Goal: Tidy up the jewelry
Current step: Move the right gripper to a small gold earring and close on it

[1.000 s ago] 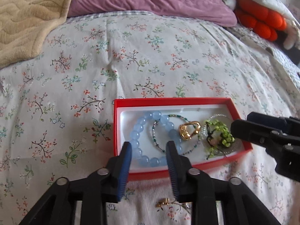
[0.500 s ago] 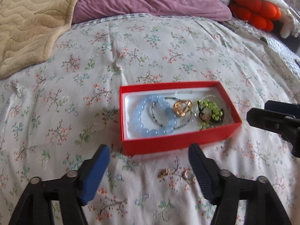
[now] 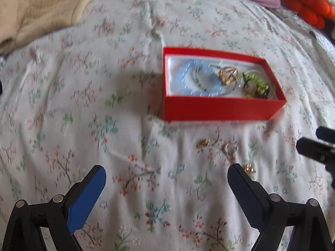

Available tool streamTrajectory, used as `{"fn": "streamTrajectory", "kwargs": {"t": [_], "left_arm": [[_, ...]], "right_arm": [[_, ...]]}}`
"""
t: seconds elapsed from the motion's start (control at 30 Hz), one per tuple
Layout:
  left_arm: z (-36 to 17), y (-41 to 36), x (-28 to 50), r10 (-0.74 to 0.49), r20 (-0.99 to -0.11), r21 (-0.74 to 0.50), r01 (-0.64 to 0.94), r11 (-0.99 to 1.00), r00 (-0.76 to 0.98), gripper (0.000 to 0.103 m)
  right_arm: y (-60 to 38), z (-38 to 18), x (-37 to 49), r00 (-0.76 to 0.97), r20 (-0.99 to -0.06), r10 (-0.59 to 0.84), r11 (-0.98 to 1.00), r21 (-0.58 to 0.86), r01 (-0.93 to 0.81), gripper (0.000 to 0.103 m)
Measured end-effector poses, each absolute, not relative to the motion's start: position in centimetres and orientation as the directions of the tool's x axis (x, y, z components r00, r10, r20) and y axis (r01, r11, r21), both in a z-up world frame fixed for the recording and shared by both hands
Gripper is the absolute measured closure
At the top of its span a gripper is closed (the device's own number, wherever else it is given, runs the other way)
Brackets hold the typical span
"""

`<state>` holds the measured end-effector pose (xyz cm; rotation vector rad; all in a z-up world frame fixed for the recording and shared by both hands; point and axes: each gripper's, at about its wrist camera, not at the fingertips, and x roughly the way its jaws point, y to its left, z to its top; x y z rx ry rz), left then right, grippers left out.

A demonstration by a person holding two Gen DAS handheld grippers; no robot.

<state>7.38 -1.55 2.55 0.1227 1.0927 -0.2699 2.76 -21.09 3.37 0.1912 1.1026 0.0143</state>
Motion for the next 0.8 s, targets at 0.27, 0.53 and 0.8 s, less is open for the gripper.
{"fn": "streamTrajectory", "kwargs": {"t": [0.27, 0.53, 0.8], "left_arm": [[0.8, -0.3, 7.5, -0.145, -0.919, -0.048, 0.261, 0.964, 0.367, 0.006], [-1.9, 0.5, 7.5, -0.217, -0.934, -0.133, 0.285, 0.949, 0.285, 0.006], [-4.8, -0.2, 6.5, -0.182, -0.933, -0.053, 0.379, 0.924, 0.312, 0.005]], "right_arm": [[-20.4, 1.1, 2.2, 0.376, -0.922, 0.094, 0.986, 0.137, 0.09, 0.032], [-19.0, -1.1, 1.8, 0.355, -0.928, 0.111, 0.989, 0.14, 0.057, 0.032], [-16.4, -3.7, 1.4, 0.382, -0.919, 0.101, 0.995, 0.089, -0.05, 0.032]]}}
